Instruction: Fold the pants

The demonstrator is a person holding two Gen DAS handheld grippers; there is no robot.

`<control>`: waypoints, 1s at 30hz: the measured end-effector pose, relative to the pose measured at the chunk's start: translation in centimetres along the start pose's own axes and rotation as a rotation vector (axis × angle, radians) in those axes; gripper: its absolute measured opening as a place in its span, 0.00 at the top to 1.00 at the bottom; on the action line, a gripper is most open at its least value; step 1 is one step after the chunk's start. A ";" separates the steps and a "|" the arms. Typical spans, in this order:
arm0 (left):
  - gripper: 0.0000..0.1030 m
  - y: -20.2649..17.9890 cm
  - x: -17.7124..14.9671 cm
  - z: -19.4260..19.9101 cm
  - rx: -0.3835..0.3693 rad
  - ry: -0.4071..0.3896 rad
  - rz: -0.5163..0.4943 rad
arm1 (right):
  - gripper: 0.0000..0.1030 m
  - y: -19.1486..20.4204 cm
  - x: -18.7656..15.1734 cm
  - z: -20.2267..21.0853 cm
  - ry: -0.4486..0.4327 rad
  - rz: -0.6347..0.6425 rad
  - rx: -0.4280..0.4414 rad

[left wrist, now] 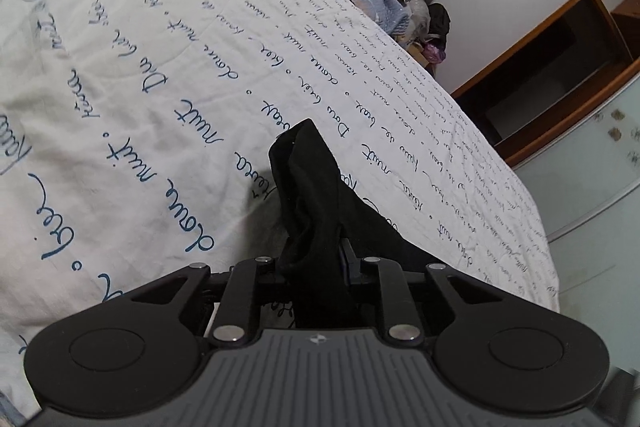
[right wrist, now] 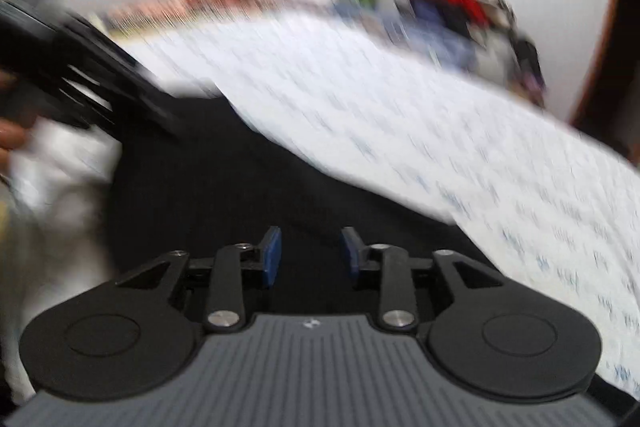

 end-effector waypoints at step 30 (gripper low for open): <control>0.82 -5.3 -0.8 5.7 -0.007 -0.144 -0.087 | 0.87 14.7 -2.6 -2.0 -0.138 0.319 -0.049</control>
Point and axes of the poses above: each gripper's, at about its wrist camera, not at the fingertips, and z roughly against the way its jaws point, y to its left, x to its top, the point moved 2 cm from there along -z, roughly the way its jaws point, and after that the axes turned 14 degrees about x, right-handed, at the moved point
